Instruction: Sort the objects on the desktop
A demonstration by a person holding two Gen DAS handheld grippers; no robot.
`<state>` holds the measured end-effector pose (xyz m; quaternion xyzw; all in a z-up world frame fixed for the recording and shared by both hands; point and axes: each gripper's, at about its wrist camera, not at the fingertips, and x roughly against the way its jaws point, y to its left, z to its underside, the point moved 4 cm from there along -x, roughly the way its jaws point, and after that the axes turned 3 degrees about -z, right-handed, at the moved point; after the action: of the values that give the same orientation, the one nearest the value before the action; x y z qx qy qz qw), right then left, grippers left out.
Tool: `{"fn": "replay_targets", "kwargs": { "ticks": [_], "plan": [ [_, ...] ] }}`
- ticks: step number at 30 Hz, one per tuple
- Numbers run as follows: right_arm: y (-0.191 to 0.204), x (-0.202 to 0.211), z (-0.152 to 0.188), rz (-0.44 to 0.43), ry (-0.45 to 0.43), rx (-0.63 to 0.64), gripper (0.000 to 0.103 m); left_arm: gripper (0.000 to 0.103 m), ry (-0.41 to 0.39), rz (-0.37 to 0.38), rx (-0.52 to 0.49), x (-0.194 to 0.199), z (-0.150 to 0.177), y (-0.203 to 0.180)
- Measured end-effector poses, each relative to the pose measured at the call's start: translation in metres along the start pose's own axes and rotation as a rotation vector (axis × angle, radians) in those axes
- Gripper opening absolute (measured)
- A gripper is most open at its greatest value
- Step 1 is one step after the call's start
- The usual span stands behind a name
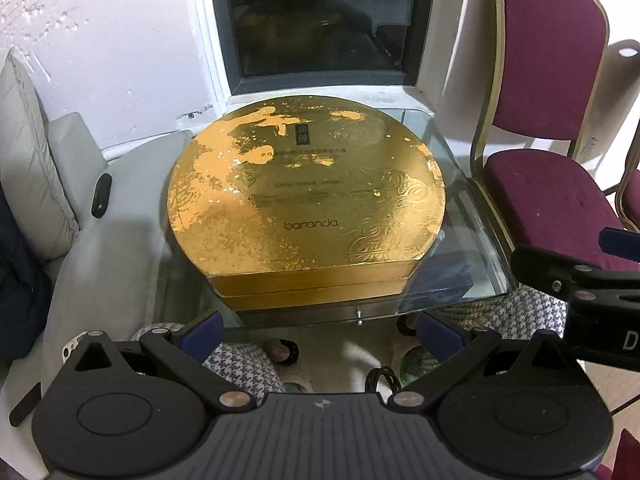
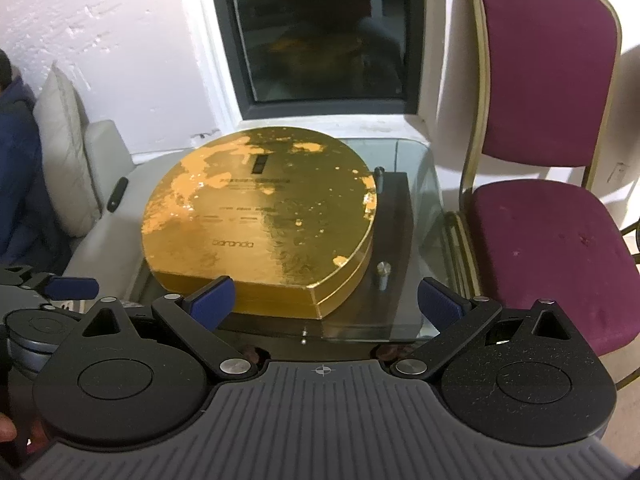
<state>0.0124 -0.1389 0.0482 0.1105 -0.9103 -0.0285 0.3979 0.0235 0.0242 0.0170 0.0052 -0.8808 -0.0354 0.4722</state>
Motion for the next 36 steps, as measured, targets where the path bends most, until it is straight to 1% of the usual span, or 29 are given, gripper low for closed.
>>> {"fn": "replay_targets", "kwargs": {
  "ticks": [16,36],
  "plan": [
    [-0.007,-0.013,0.001,0.041,0.038,0.009,0.100,0.102,0.043,0.000,-0.008,-0.012,0.001,0.000],
    [-0.012,-0.024,0.002,0.052,0.064,0.000,0.100,0.102,0.067,0.012,-0.012,-0.020,0.000,-0.004]
  ]
}}
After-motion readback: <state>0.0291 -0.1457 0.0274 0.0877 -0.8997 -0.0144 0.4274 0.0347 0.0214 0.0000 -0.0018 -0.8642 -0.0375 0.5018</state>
